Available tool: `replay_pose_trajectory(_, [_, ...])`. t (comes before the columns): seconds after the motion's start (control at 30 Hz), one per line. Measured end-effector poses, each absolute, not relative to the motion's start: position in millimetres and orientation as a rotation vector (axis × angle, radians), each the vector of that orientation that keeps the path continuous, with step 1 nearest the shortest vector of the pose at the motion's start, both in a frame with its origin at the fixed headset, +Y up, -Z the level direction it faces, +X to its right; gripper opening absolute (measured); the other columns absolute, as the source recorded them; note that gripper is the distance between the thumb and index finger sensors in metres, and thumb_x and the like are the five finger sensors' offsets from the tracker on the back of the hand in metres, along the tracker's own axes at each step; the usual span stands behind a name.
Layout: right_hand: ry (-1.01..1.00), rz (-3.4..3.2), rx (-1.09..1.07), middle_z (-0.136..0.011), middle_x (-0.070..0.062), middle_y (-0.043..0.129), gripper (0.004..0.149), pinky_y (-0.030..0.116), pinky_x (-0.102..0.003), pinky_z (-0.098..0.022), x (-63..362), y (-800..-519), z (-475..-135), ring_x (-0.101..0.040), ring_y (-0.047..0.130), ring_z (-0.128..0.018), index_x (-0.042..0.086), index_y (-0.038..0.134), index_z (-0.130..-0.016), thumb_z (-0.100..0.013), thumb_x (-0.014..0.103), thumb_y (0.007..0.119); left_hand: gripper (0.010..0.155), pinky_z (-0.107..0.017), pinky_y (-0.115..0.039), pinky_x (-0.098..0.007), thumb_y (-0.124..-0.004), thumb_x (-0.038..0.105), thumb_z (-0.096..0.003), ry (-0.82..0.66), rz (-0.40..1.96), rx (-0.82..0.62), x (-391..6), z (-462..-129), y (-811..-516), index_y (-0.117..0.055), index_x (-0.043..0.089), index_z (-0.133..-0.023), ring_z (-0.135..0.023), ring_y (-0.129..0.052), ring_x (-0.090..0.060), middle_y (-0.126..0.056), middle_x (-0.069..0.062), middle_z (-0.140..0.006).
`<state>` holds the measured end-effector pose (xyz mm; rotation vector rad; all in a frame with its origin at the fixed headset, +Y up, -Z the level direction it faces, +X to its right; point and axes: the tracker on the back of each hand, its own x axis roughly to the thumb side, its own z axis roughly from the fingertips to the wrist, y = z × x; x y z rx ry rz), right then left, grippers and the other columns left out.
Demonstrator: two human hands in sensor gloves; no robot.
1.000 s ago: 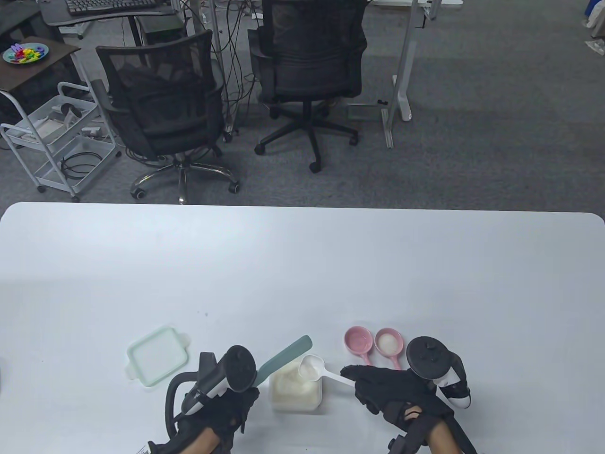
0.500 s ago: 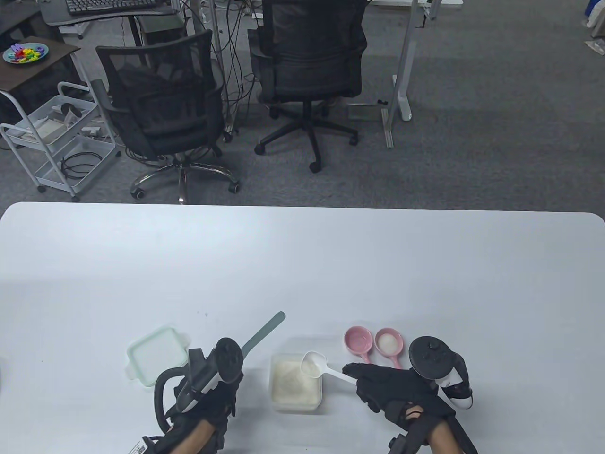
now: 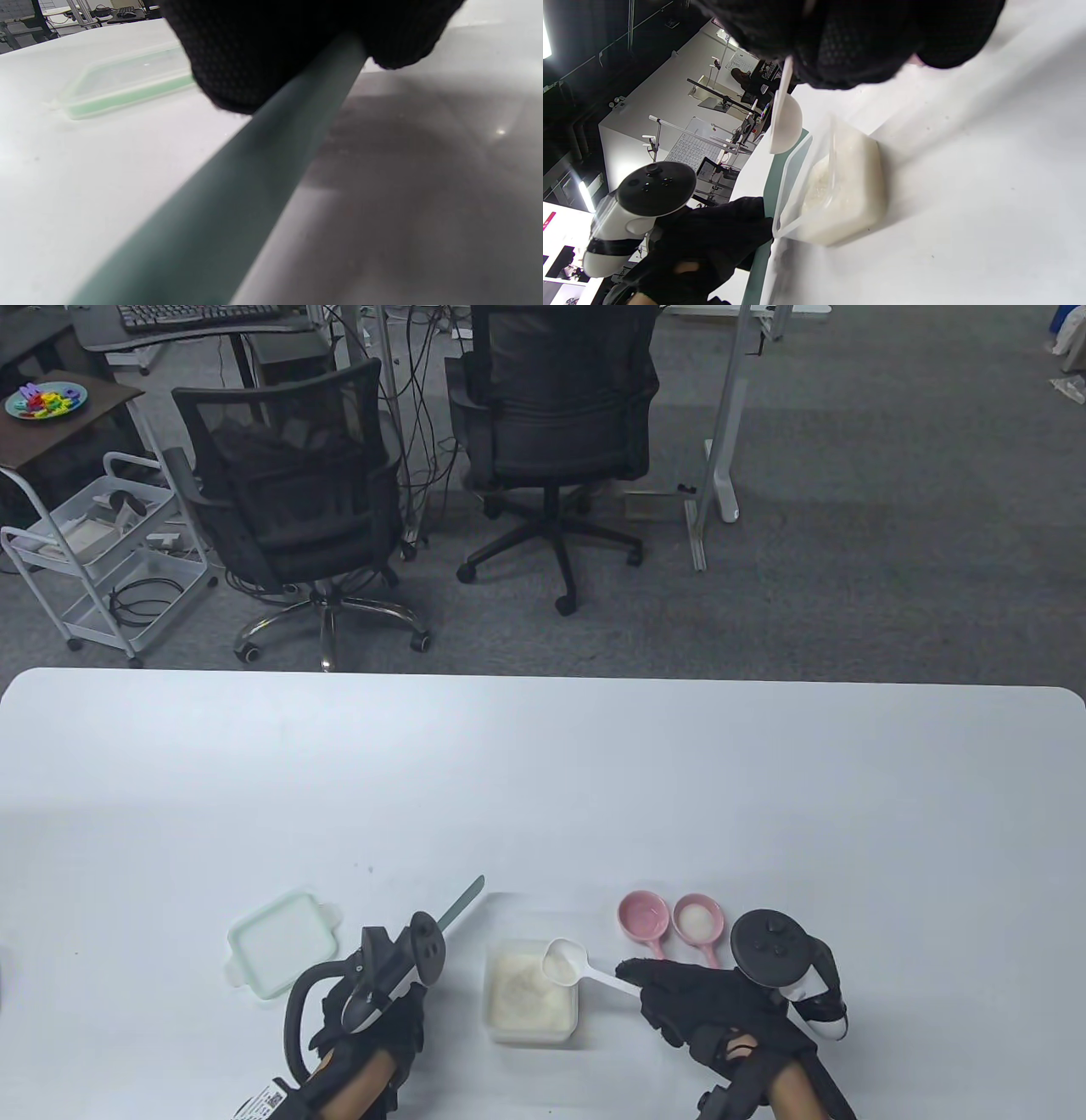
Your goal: Scoop white sugar with coffee spoon and level it off using dessert spatula
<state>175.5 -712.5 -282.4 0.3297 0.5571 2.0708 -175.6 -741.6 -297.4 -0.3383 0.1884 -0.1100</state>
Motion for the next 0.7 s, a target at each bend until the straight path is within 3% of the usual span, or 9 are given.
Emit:
replay_pose_trajectory(0.27, [0.558,2.066,0.333,-0.071,-0.014,0.089,0.05,0.069,-0.058,-0.06,175.7,-712.4,-282.3,-0.026,0.089,-0.044,0.006,0.069,-0.104,-0.057,0.023,0.072,0.058,-0.043,-0.096,-0.026,-0.083,0.054,-0.0473,0.203,-0.157,-0.322,-175.2,-295.2,-741.1,-0.074,0.029,-0.099,-0.064,-0.109,-0.02,-0.094,0.002,-0.088])
replay_pose_trajectory(0.4, [0.559,2.067,0.333,-0.071,-0.014,0.089,0.05,0.069,-0.058,-0.06,175.5,-712.7,-282.3,-0.026,0.089,-0.045,0.006,0.069,-0.104,-0.057,0.023,0.072,0.066,-0.061,-0.087,-0.036,-0.075,0.062,-0.0485,0.181,-0.1,-0.194,-176.8,-289.4,-725.6,-0.058,0.035,-0.106,-0.086,-0.096,-0.025,-0.08,0.002,-0.103])
replay_pose_trajectory(0.43, [0.559,2.067,0.333,-0.071,-0.014,0.089,0.05,0.069,-0.058,-0.06,175.5,-712.8,-282.3,-0.026,0.089,-0.044,0.005,0.069,-0.104,-0.057,0.023,0.072,0.07,-0.071,-0.08,-0.041,-0.075,0.062,-0.0499,0.173,-0.085,-0.18,-176.9,-288.6,-724.1,-0.053,0.033,-0.11,-0.097,-0.086,-0.028,-0.071,0.0,-0.11])
replay_pose_trajectory(0.47, [0.561,2.066,0.332,-0.071,-0.014,0.089,0.05,0.069,-0.058,-0.06,175.3,-712.8,-282.2,-0.026,0.089,-0.045,0.005,0.069,-0.104,-0.057,0.023,0.072,0.075,-0.077,-0.065,-0.052,-0.069,0.069,-0.0473,0.143,-0.056,-0.155,-176.4,-287.3,-721.7,-0.044,0.038,-0.111,-0.107,-0.07,-0.036,-0.059,-0.001,-0.116])
replay_pose_trajectory(0.57, [0.566,2.069,0.332,-0.071,-0.014,0.089,0.05,0.069,-0.058,-0.06,174.6,-713.5,-282.2,-0.026,0.089,-0.045,0.005,0.069,-0.104,-0.057,0.023,0.072,0.085,-0.081,-0.039,-0.065,-0.062,0.075,-0.044,0.046,-0.036,-0.083,-173.0,-284.5,-717.2,-0.026,0.041,-0.113,-0.118,-0.034,-0.043,-0.026,-0.002,-0.125])
replay_pose_trajectory(0.6, [0.572,2.069,0.333,-0.071,-0.014,0.089,0.05,0.069,-0.058,-0.06,173.9,-714.2,-282.2,-0.026,0.089,-0.045,0.006,0.069,-0.104,-0.057,0.023,0.072,0.087,-0.083,-0.037,-0.063,-0.066,0.07,-0.0441,0.017,-0.044,-0.056,-171.0,-283.2,-716.0,-0.024,0.039,-0.113,-0.118,-0.029,-0.04,-0.02,-0.001,-0.125])
replay_pose_trajectory(0.7, [0.595,2.073,0.341,-0.071,-0.015,0.089,0.05,0.068,-0.058,-0.06,171.3,-716.8,-282.6,-0.027,0.089,-0.045,0.005,0.069,-0.103,-0.057,0.023,0.075,0.089,-0.082,-0.028,-0.067,-0.06,0.075,-0.0429,-0.038,-0.046,-0.002,-166.0,-280.2,-714.3,-0.017,0.041,-0.113,-0.118,-0.017,-0.042,-0.009,-0.001,-0.124])
